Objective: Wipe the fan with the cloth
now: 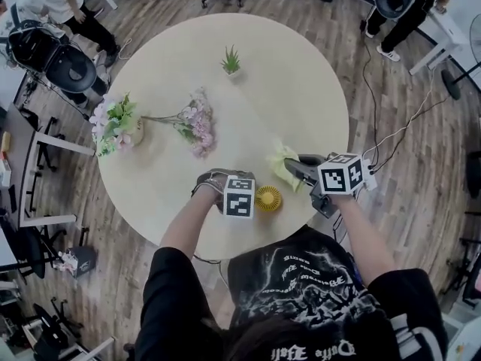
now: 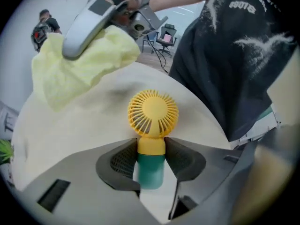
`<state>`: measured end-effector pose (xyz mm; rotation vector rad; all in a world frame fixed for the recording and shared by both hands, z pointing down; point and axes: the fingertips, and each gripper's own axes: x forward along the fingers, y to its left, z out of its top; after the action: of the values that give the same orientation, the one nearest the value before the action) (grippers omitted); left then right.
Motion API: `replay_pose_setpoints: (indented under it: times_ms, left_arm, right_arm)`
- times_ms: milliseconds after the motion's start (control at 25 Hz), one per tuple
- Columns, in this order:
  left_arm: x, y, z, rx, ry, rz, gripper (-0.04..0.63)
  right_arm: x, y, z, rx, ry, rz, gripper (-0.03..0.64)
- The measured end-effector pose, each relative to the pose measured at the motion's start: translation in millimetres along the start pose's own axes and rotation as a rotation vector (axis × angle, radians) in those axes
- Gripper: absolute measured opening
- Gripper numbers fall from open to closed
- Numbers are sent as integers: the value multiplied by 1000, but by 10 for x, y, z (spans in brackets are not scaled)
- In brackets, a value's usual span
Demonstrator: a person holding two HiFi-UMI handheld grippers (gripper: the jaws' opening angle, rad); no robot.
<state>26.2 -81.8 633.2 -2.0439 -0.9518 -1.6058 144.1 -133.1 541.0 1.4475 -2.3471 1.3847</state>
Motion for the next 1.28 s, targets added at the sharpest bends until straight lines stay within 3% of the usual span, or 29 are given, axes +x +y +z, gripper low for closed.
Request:
replay_pose_setpoints:
  times_ms: [120, 240, 320, 480, 560, 720, 840, 920, 1040, 1280]
  left_arm:
    - [-54, 11, 103, -234, -145, -39, 198]
    - [-261, 42, 226, -568, -410, -77, 198]
    - [-480, 130, 355, -743, -626, -74, 198]
    - [-989, 373, 577, -958, -1008, -66, 198]
    - [-1287, 469, 646, -1005, -1177, -77, 198]
    - [-1984, 481, 772, -1038, -1547, -53, 198]
    - [-2308, 399, 847, -1037, -1731, -17, 198]
    - [-2370, 317, 894, -1035, -1781, -14, 199]
    - [-2374, 199, 926, -1036, -1768, -6, 199]
    - [-2450, 8, 956, -1028, -1784, 0, 198]
  right_arm:
    - [-76, 31, 81, -28, -34, -24, 32]
    - [-171, 86, 295, -70, -125, -34, 32]
    - [-293, 136, 466, -92, -208, -30, 32]
    - [-580, 198, 783, -120, -354, -59, 32]
    - [-628, 294, 899, -152, -393, -52, 32]
    - [-644, 731, 960, -214, -444, 85, 32]
    - [-679, 1102, 913, -264, -445, 206, 32]
    - [-676, 1326, 813, -312, -404, 292, 32]
    - [-671, 1642, 696, -378, -354, 435, 32]
    - [-766, 2044, 809, -333, -400, 657, 32]
